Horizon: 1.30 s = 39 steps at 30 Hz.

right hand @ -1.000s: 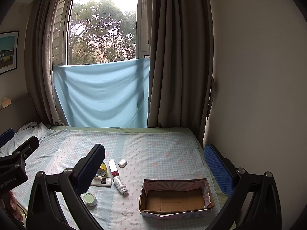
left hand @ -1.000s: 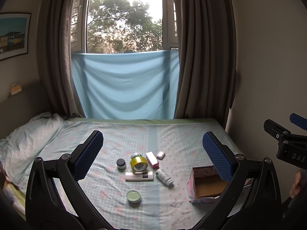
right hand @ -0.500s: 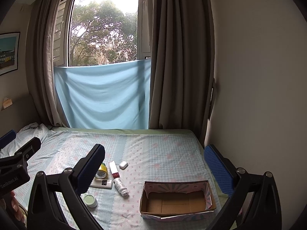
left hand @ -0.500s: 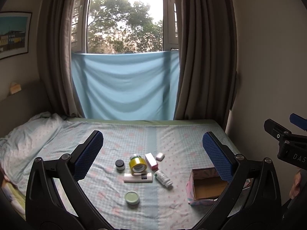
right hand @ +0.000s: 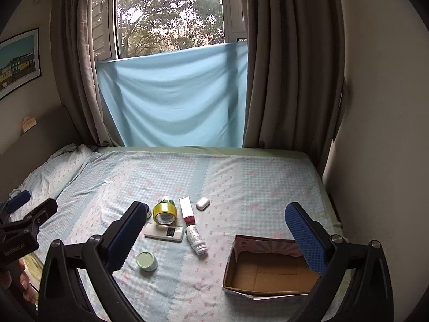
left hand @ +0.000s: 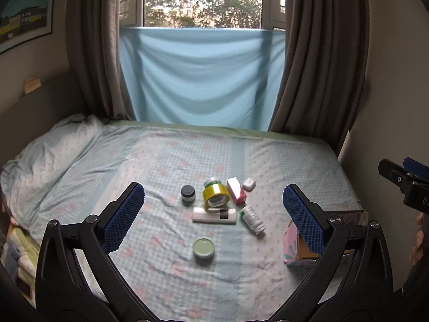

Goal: Organize rigid objects
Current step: 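Grasp the yellow tape roll with the left tool while the right tool grasps the white pill bottle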

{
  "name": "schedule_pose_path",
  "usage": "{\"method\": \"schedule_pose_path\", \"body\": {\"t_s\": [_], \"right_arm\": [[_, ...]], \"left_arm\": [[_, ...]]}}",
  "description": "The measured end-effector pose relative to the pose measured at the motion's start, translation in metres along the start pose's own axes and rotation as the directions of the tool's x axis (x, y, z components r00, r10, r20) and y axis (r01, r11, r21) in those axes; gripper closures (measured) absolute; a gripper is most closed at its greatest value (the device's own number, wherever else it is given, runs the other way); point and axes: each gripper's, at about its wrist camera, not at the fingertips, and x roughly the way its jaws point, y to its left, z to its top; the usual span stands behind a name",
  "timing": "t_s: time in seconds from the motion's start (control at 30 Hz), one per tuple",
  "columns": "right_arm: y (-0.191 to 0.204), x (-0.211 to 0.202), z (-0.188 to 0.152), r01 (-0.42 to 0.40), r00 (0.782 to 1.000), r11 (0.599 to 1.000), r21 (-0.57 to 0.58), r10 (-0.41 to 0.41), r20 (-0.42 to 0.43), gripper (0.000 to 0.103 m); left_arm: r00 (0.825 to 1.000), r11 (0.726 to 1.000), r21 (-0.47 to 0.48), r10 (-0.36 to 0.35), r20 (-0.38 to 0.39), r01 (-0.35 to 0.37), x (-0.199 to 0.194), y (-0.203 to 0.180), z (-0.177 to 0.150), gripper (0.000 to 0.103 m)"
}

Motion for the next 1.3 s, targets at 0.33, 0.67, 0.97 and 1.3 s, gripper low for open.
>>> {"method": "schedule_pose_path", "body": {"t_s": [0.33, 0.67, 0.97, 1.3], "right_arm": [[0.032, 0.112, 0.015, -0.043, 0.983, 0.997, -0.057, 0.032, -0.182, 0.0], [0.037, 0.259, -0.007, -0.107, 0.901, 0.991, -0.083, 0.061, -0.429, 0.0], [0.04, 0.38, -0.065, -0.209, 0.75, 0.972, -0.106, 0.09, -0.656, 0.0], [0.048, 0.462, -0.149, -0.29, 0.582, 0.95, -0.114, 0.08, -0.809, 0.011]], "left_arm": [[0.974, 0.992, -0.112, -0.076, -0.213, 0.052, 0.11, 0.052, 0.006, 0.001], [0.891, 0.965, -0.241, -0.194, -0.411, 0.099, 0.272, 0.048, 0.012, 0.001], [0.768, 0.942, -0.334, -0.243, -0.593, 0.039, 0.428, 0.031, -0.028, 0.001], [0.68, 0.938, -0.346, -0.238, -0.694, -0.024, 0.531, 0.022, -0.082, 0.001]]}}
